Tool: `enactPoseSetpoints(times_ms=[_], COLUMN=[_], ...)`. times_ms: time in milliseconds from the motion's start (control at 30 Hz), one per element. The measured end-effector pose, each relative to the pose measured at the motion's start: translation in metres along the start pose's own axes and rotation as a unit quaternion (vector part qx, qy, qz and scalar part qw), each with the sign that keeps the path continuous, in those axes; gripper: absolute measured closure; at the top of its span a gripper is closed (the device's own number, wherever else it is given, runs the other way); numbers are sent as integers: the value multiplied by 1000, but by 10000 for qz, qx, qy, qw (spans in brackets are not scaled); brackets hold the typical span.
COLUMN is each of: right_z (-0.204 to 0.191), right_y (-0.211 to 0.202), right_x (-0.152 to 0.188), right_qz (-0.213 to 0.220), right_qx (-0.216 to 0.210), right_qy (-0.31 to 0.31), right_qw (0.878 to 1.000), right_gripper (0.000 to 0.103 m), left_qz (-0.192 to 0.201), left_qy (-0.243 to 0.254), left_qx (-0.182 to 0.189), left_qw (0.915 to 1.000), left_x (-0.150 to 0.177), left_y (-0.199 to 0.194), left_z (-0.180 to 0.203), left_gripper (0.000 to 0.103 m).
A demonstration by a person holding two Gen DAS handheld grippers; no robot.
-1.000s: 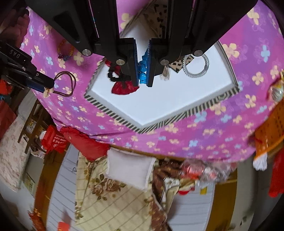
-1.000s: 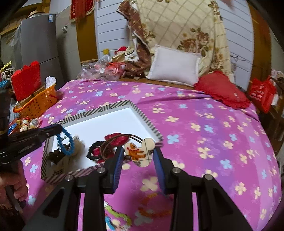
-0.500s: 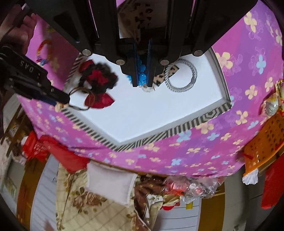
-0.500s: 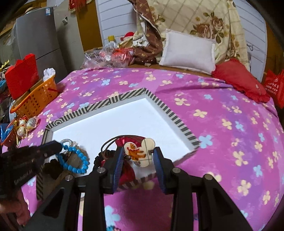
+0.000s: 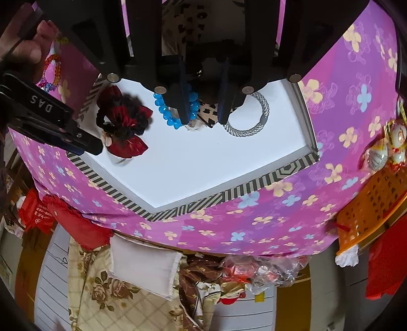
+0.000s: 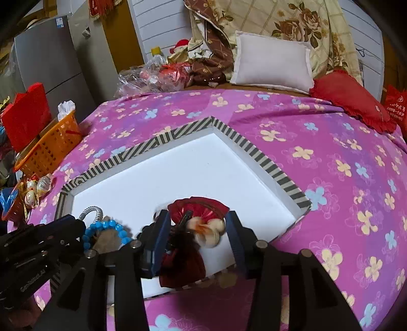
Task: Organize jewelry
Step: 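Release the blue bracelet into the box with the left tool while the right tool drops the heart clip inside, then grasp the green-and-white bracelet with the left tool while the right tool grasps the orange bead bracelet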
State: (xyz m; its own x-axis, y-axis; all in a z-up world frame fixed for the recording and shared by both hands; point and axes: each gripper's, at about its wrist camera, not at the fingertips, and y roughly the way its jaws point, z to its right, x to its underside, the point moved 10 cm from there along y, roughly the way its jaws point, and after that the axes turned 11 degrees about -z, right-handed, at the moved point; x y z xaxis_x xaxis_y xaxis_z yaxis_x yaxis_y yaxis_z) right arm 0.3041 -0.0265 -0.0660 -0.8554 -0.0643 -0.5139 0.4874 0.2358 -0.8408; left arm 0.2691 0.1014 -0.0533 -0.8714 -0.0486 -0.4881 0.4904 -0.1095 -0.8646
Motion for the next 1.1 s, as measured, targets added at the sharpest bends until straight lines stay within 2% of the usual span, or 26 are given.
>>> enactPoseSetpoints(times_ms=[233,367,500,633,733,833,900,967,1000,1100], right_z=[11,32,67,104,127,143,151,149,148,141], right_y=[-17,-40,-65,-96,-109,-113,-108,-96,-89,-75], right_x=[3,14,38,73,101,127,139,145,147,145], right_qz=[10,52,-24,-50,-109,-150,-192,-337,-396,-472], right_qx=[142,428,614,604,582,552,531,413,358,290], right_qy=[0,-69,15,154,292,399,473,498,475,343], right_qw=[9999,9990,9981,9980,9978,9976,9973,9973,9974,9979], right_gripper=[56,56,56,56,55,55,55,55,55,55], left_qz=[19,105,172,317,526,588,448,95,-105,-353], left_qy=[21,137,352,486,910,1463,1867,2129,2243,2464], left_qx=[56,159,269,397,640,987,1203,1425,1337,921], left_qw=[10000,9997,9989,9975,9924,9825,9740,9666,9653,9641], left_x=[2,3,6,13,22,39,55,75,84,97], left_y=[-2,-8,-12,-21,-35,-44,-41,-28,-17,4], left_z=[4,17,36,58,90,127,153,172,178,179], left_gripper=[76,65,64,64,64,63,63,63,63,63])
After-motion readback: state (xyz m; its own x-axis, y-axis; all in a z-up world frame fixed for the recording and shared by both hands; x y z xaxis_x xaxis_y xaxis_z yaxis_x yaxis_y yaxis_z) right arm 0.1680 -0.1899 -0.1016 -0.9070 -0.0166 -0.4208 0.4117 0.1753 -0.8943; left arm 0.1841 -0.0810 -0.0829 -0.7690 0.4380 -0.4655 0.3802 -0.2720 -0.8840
